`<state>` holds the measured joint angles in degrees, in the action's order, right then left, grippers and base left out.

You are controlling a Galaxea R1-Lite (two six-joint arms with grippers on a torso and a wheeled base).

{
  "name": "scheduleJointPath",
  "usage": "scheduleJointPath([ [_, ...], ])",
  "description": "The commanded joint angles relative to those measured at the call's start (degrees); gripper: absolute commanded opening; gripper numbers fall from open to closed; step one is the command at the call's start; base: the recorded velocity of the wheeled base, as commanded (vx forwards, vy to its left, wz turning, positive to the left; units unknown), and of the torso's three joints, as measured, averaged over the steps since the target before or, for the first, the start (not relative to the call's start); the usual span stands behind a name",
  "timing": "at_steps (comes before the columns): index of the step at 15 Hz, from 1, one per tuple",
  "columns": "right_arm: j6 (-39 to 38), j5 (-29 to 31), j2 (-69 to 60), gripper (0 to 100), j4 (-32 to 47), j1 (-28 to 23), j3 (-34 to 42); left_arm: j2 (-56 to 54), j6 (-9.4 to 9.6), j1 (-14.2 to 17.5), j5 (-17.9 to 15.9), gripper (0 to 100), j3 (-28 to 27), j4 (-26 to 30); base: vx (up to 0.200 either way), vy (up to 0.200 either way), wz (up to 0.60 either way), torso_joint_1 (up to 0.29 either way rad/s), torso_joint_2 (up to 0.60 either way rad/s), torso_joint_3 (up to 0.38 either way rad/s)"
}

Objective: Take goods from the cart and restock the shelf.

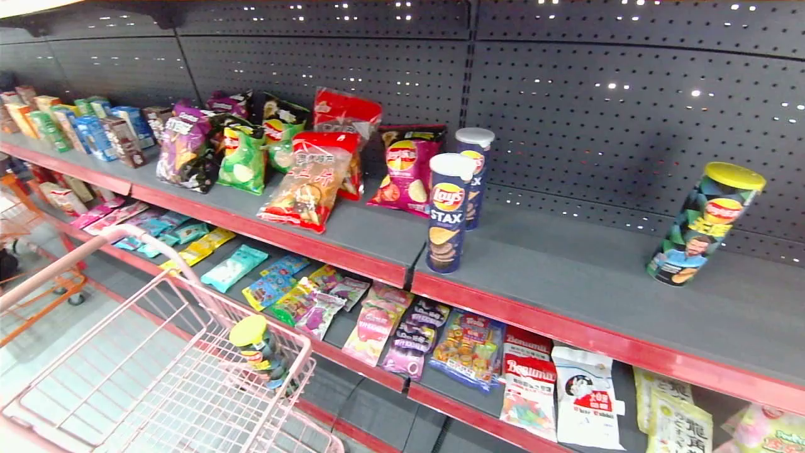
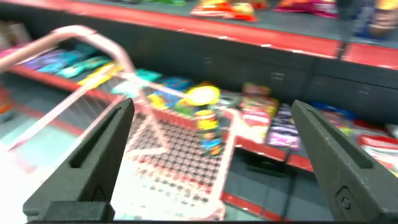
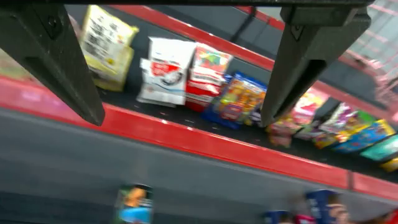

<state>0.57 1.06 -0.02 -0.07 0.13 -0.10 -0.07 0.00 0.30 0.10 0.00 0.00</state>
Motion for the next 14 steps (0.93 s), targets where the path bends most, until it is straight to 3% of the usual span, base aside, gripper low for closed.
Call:
scheduleJointPath([
  [1, -0.05, -0.01, 0.02, 100, -0.01, 0.04, 0.1, 0.07, 0.0, 0.05, -0.01, 100, 0.0, 0.0, 0.0, 0.0, 0.6, 0.002, 0.0, 0.002],
  [14, -0.05, -0.09, 0.02, 100, -0.01, 0.04, 0.1, 0.07, 0.0, 0.05, -0.01, 100, 0.0, 0.0, 0.0, 0.0, 0.0, -0.016, 0.04, 0.021],
])
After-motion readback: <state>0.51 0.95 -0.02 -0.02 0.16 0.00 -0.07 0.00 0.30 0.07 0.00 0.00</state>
